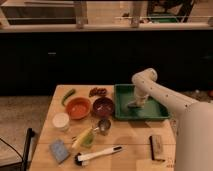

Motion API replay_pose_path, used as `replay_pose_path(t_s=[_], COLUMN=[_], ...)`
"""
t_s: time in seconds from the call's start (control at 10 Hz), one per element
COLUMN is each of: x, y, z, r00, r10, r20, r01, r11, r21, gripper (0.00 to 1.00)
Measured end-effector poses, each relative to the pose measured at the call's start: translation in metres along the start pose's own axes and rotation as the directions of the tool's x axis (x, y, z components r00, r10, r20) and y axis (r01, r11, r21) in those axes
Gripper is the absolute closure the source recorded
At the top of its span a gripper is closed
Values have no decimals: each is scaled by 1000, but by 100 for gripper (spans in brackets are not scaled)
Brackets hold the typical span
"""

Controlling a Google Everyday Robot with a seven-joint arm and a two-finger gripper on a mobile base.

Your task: Wipe tray with towel

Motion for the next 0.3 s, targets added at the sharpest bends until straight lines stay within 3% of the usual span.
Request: replay_pose_path(t_s=[0.3], x=[-13], y=[24], z=[-6], r00=[997], r10=[-77], r20=[5], r01=[77], r11=[997], r21=[2], gripper=[100])
